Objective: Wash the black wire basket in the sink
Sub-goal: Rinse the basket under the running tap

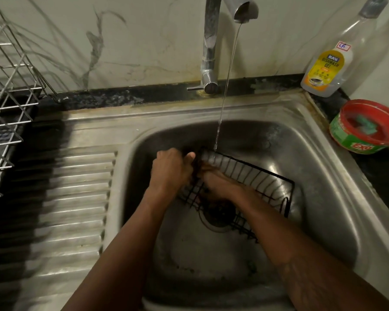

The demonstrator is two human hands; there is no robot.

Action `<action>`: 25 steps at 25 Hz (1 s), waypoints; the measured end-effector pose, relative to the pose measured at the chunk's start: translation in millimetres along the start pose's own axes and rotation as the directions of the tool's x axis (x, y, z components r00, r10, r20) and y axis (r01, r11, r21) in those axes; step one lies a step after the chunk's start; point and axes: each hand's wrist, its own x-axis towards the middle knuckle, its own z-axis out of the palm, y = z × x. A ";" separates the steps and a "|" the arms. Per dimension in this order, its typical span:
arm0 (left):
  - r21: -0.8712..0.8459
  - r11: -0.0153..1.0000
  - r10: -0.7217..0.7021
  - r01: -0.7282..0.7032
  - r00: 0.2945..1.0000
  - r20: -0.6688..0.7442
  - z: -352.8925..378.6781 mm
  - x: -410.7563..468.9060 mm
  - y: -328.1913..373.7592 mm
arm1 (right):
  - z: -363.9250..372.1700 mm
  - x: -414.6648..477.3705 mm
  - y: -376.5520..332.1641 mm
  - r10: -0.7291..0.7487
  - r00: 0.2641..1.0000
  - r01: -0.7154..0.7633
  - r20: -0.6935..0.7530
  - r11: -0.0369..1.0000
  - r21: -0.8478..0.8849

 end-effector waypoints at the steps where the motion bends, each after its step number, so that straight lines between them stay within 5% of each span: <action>1: -0.063 0.998 -0.026 0.027 0.999 0.021 2.6 0.5 8.9 | 2.3 2.3 -3.9 -0.058 0.998 0.058 0.007 0.998 -0.002; 3: -0.143 0.983 -0.107 0.115 0.992 0.060 12.1 -0.1 17.9 | -0.4 2.0 -12.4 -0.052 0.998 0.057 -0.036 0.984 0.166; 5: -0.307 0.936 -0.177 0.173 0.984 0.015 20.1 0.3 16.8 | -6.8 -0.2 -8.7 0.091 0.977 0.024 -0.194 0.854 0.519; 7: -0.442 0.879 -0.227 0.181 0.973 -0.053 20.5 1.3 17.3 | -9.7 -3.2 2.6 0.343 0.911 0.000 -0.231 0.558 0.830; 9: -0.546 0.811 -0.314 0.211 0.944 -0.102 18.7 4.6 17.8 | -10.6 -5.8 11.4 0.499 0.863 -0.019 -0.072 0.175 0.984; 11: -0.655 0.724 -0.389 0.217 0.912 -0.127 21.0 7.5 13.7 | -15.1 -4.5 16.7 0.510 0.858 0.033 0.070 -0.191 0.981; 13: -0.731 0.649 -0.430 0.210 0.894 -0.125 23.0 6.2 13.8 | -20.8 -2.5 15.5 0.471 0.875 0.076 0.116 -0.370 0.926; 15: -0.780 0.602 -0.445 0.171 0.883 -0.150 30.1 6.8 14.2 | -21.9 -1.5 7.2 0.388 0.913 -0.006 0.122 -0.288 0.958; 19: -0.849 0.517 -0.445 0.111 0.882 -0.155 36.1 4.7 20.7 | -11.3 -0.6 -16.9 0.245 0.943 -0.255 0.227 0.091 0.963; 22: -0.828 0.551 -0.437 0.107 0.882 -0.176 34.0 3.2 18.0 | -20.4 1.8 -0.4 0.383 0.911 -0.201 0.156 0.080 0.976; 25: -0.815 0.570 -0.439 0.102 0.876 -0.197 35.8 3.9 15.6 | -29.8 6.3 30.5 0.554 0.828 -0.034 0.087 -0.105 0.994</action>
